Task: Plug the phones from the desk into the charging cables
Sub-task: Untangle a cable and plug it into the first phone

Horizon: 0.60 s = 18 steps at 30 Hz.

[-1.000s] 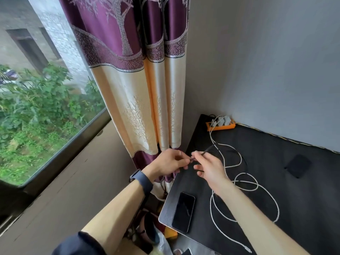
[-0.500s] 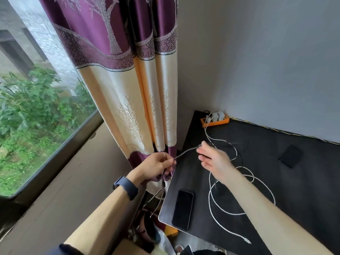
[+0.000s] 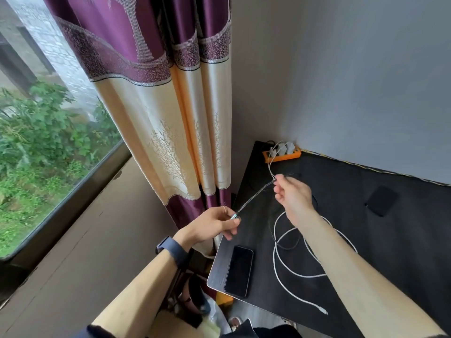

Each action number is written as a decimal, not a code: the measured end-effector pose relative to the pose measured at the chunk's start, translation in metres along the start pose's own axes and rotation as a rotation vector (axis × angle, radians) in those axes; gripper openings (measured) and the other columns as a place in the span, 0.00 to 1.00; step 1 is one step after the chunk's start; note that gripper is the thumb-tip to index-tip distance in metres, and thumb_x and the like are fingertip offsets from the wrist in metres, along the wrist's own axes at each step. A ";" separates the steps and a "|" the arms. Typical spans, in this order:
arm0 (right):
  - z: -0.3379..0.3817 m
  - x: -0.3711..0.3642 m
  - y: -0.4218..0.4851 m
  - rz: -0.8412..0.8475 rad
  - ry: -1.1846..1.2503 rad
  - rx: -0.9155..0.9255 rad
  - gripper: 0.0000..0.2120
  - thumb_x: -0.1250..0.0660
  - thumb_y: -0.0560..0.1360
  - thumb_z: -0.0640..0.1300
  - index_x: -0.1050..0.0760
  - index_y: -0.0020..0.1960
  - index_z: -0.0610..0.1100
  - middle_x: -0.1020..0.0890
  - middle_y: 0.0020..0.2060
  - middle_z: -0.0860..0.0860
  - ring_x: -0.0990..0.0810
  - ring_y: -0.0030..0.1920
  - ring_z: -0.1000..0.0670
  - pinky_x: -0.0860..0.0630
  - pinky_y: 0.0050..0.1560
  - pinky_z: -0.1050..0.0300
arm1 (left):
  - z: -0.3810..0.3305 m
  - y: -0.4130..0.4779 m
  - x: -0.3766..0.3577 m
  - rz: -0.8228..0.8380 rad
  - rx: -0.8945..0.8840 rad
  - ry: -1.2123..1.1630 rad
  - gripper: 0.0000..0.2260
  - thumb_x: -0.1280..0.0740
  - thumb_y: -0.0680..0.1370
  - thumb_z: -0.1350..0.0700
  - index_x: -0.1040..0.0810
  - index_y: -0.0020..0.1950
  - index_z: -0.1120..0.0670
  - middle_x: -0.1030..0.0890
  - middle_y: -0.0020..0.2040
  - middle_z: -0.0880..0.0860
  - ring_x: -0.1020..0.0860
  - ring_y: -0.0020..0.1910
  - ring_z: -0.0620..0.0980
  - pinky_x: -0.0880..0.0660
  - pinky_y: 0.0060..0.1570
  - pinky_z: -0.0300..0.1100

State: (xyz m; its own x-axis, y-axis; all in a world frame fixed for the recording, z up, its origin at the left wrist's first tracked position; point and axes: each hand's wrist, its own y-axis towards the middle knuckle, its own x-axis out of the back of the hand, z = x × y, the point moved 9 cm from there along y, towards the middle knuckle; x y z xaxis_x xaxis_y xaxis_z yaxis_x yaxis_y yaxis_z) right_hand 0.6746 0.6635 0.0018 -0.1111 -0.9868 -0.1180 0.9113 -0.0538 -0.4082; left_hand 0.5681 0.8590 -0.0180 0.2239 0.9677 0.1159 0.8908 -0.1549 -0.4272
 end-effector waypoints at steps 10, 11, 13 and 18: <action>-0.070 0.035 -0.039 0.169 -0.226 -0.238 0.13 0.32 0.78 0.54 0.20 0.58 0.47 0.14 0.54 0.51 0.17 0.53 0.49 0.23 0.50 0.55 | 0.025 0.010 -0.039 0.041 0.169 -0.517 0.05 0.34 0.80 0.63 0.20 0.53 0.61 0.16 0.45 0.56 0.20 0.39 0.50 0.22 0.43 0.45; -0.087 0.037 -0.054 0.227 -0.302 -0.272 0.15 0.33 0.79 0.55 0.20 0.59 0.48 0.14 0.55 0.51 0.17 0.55 0.49 0.23 0.53 0.53 | 0.026 0.012 -0.046 0.026 0.178 -0.604 0.05 0.35 0.80 0.64 0.20 0.54 0.61 0.16 0.45 0.56 0.19 0.39 0.50 0.20 0.42 0.45; -0.117 0.041 -0.083 0.338 -0.396 -0.345 0.16 0.36 0.79 0.58 0.20 0.60 0.50 0.14 0.56 0.53 0.17 0.58 0.51 0.23 0.59 0.50 | 0.027 0.018 -0.057 -0.014 0.181 -0.745 0.06 0.36 0.81 0.63 0.19 0.53 0.59 0.16 0.45 0.54 0.18 0.39 0.49 0.18 0.43 0.45; -0.141 0.054 -0.133 0.445 -0.305 -0.433 0.16 0.39 0.82 0.55 0.20 0.62 0.49 0.13 0.55 0.50 0.16 0.56 0.50 0.24 0.58 0.51 | 0.039 0.029 -0.093 -0.089 0.243 -0.807 0.07 0.39 0.82 0.64 0.21 0.50 0.58 0.17 0.43 0.54 0.17 0.38 0.48 0.17 0.38 0.42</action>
State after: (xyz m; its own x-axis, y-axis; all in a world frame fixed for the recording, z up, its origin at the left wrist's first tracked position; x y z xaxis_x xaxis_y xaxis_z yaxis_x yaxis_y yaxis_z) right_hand 0.4920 0.6390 -0.0777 0.4110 -0.9031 -0.1246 0.5968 0.3699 -0.7121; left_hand 0.5576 0.7725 -0.0763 -0.2760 0.8338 -0.4782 0.7616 -0.1138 -0.6380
